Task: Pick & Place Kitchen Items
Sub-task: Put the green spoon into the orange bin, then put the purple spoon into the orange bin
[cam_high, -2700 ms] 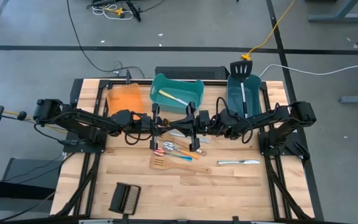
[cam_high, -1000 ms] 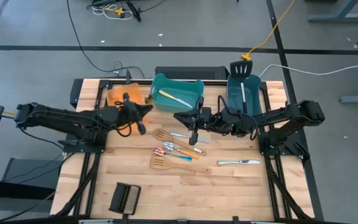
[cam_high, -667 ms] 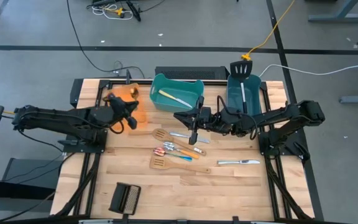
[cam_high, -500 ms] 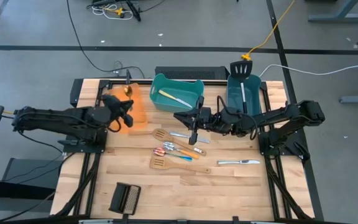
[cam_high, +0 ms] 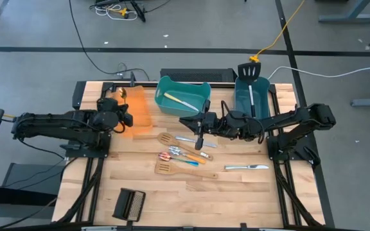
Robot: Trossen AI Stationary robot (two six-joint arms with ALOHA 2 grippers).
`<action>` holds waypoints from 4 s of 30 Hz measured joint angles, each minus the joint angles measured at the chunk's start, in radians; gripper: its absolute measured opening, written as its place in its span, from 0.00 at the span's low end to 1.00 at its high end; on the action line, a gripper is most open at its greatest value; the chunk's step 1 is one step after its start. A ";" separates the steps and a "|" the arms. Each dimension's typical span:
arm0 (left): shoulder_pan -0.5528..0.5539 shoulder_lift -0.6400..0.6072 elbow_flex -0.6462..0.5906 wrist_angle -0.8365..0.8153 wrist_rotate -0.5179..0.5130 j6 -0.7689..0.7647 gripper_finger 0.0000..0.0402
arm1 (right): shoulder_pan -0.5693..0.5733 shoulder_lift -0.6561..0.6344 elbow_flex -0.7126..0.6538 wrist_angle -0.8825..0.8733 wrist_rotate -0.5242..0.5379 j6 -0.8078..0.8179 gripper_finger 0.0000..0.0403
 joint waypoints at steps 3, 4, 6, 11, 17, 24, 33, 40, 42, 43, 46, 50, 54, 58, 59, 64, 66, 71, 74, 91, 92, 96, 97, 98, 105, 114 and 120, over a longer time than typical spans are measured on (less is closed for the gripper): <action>0.033 0.000 0.000 -0.013 0.025 -0.007 0.02 | 0.000 0.000 0.000 -0.011 0.000 -0.008 0.10; 0.046 0.000 0.000 -0.012 0.036 -0.008 0.02 | 0.000 0.000 0.000 -0.014 0.000 -0.009 0.10; 0.073 0.000 0.000 -0.013 0.060 -0.010 0.02 | 0.000 0.000 0.000 -0.023 0.000 -0.009 0.10; 0.148 0.012 0.000 -0.019 0.139 -0.006 0.02 | 0.000 0.000 0.000 -0.052 0.000 -0.009 0.10; 0.234 0.080 0.000 -0.045 0.191 -0.004 0.02 | 0.000 0.000 0.000 -0.080 0.000 -0.009 0.10; 0.311 0.188 0.000 -0.039 0.243 0.005 0.02 | 0.000 0.000 0.000 -0.113 0.000 -0.009 0.10; 0.404 0.302 0.000 -0.025 0.317 0.049 0.02 | 0.000 0.000 0.000 -0.126 -0.010 -0.006 0.10; 0.486 0.369 0.000 0.026 0.386 0.113 0.02 | 0.001 0.000 0.000 -0.127 -0.011 -0.005 0.10; 0.509 0.387 0.000 0.041 0.403 0.137 0.02 | 0.002 0.000 0.000 -0.127 -0.011 -0.006 0.10; 0.519 0.394 0.000 0.044 0.406 0.149 0.02 | 0.003 0.000 0.000 -0.127 -0.011 -0.006 0.10; 0.557 0.419 0.000 0.048 0.459 0.157 0.02 | 0.003 0.000 0.000 -0.127 -0.011 -0.002 0.10; 0.594 0.447 0.000 0.056 0.528 0.187 0.02 | 0.003 0.000 0.000 -0.127 -0.011 -0.001 0.10; 0.613 0.476 0.001 0.057 0.532 0.200 0.02 | 0.003 0.000 0.000 -0.128 -0.011 0.000 0.10; 0.634 0.512 0.001 0.063 0.562 0.219 0.02 | 0.003 0.000 0.000 -0.129 -0.010 0.001 0.10; 0.637 0.519 0.001 0.070 0.563 0.227 0.02 | 0.003 0.000 0.000 -0.130 -0.010 0.002 0.10; 0.649 0.538 0.001 0.073 0.585 0.228 0.04 | 0.003 0.000 0.000 -0.132 -0.010 0.002 0.10; 0.649 0.538 0.001 0.076 0.588 0.231 0.04 | 0.003 0.000 0.000 -0.133 -0.010 0.002 0.10; 0.649 0.538 0.001 0.085 0.588 0.235 0.04 | 0.003 0.000 0.000 -0.133 -0.010 0.002 0.10; 0.649 0.538 0.001 0.089 0.584 0.241 0.06 | 0.003 0.000 0.000 -0.133 -0.010 0.002 0.10; 0.645 0.537 0.001 0.090 0.582 0.304 0.19 | 0.003 0.000 0.000 -0.148 -0.008 0.003 0.10; 0.645 0.537 0.001 0.091 0.586 0.326 0.19 | 0.003 0.000 0.000 -0.157 -0.008 0.010 0.10; 0.637 0.534 0.000 0.092 0.612 0.396 0.19 | 0.003 0.000 0.000 -0.200 -0.008 0.043 0.10; 0.630 0.526 0.000 0.092 0.610 0.414 0.19 | 0.003 0.000 0.000 -0.213 -0.008 0.048 0.10; 0.622 0.516 0.000 0.095 0.604 0.428 0.19 | 0.002 0.000 0.000 -0.226 -0.008 0.055 0.10; 0.543 0.386 0.000 0.193 0.597 0.466 0.19 | 0.002 0.001 0.000 -0.309 -0.011 0.106 0.10; 0.411 0.279 0.000 0.255 0.671 0.546 0.19 | 0.002 0.001 0.000 -0.427 -0.011 0.199 0.10; 0.302 0.273 0.000 0.324 0.694 0.616 0.19 | 0.002 0.001 0.000 -0.460 -0.062 0.249 0.10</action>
